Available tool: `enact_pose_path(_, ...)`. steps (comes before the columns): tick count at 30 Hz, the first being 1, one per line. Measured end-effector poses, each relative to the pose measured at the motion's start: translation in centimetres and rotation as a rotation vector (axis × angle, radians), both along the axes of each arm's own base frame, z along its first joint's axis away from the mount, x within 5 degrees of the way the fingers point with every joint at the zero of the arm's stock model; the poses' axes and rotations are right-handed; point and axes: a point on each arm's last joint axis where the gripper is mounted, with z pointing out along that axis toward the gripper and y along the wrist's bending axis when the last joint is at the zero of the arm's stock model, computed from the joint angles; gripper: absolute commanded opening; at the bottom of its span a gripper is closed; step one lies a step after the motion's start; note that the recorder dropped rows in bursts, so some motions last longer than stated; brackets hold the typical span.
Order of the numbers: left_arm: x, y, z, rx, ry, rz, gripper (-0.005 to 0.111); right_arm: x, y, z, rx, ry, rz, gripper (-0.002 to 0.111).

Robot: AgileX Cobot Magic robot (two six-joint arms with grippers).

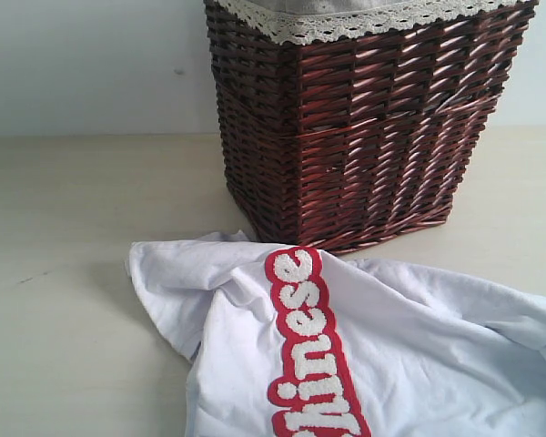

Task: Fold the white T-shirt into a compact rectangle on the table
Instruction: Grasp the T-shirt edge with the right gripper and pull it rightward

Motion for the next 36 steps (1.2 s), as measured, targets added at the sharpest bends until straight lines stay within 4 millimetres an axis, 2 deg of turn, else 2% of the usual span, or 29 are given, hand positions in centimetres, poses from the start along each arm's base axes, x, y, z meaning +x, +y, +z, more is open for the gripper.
enact_pose_path(2,0.0,0.0,0.0,0.000,0.000,0.000,0.000,0.3,0.1,0.8,0.019,-0.141,0.062,0.064)
enact_pose_path(5,0.0,0.0,0.0,0.000,0.000,0.000,0.000,2.9,0.9,1.7,0.094,-0.489,0.105,0.064)
enact_pose_path(7,0.0,0.0,0.0,0.000,0.000,0.000,0.000,5.3,1.7,1.8,0.196,-0.705,0.020,0.064)
enact_pose_path(9,0.0,0.0,0.0,0.000,0.000,0.000,0.000,7.4,2.1,1.1,0.289,-0.789,-0.128,0.063)
enact_pose_path(11,0.0,0.0,0.0,0.000,0.000,0.000,0.000,9.2,2.3,-0.5,0.333,-0.743,-0.301,0.062)
enact_pose_path(14,0.0,0.0,0.0,0.000,0.000,0.000,0.000,10.7,2.3,-3.6,0.308,-0.578,-0.475,0.062)
enact_pose_path(17,0.0,0.0,0.0,0.000,0.000,0.000,0.000,11.7,2.4,-5.7,0.285,-0.487,-0.542,0.062)
enact_pose_path(20,0.0,0.0,0.0,0.000,0.000,0.000,0.000,12.7,2.6,-6.6,0.303,-0.466,-0.593,0.060)
enact_pose_path(23,0.0,0.0,0.0,0.000,0.000,0.000,0.000,13.1,2.8,-7.5,0.312,-0.433,-0.637,0.048)
enact_pose_path(26,0.0,0.0,0.0,0.000,0.000,0.000,0.000,12.9,2.8,-8.4,0.298,-0.379,-0.661,0.024)
enact_pose_path(29,0.0,0.0,0.0,0.000,0.000,0.000,0.000,12.9,2.8,-8.6,0.292,-0.366,-0.663,0.000)
enact_pose_path(32,0.0,0.0,0.0,0.000,0.000,0.000,0.000,13.3,2.7,-7.8,0.308,-0.440,-0.624,0.000)
enact_pose_path(36,0.0,0.0,0.0,0.000,0.000,0.000,0.000,14.0,2.8,-5.4,0.369,-0.607,-0.583,0.000)
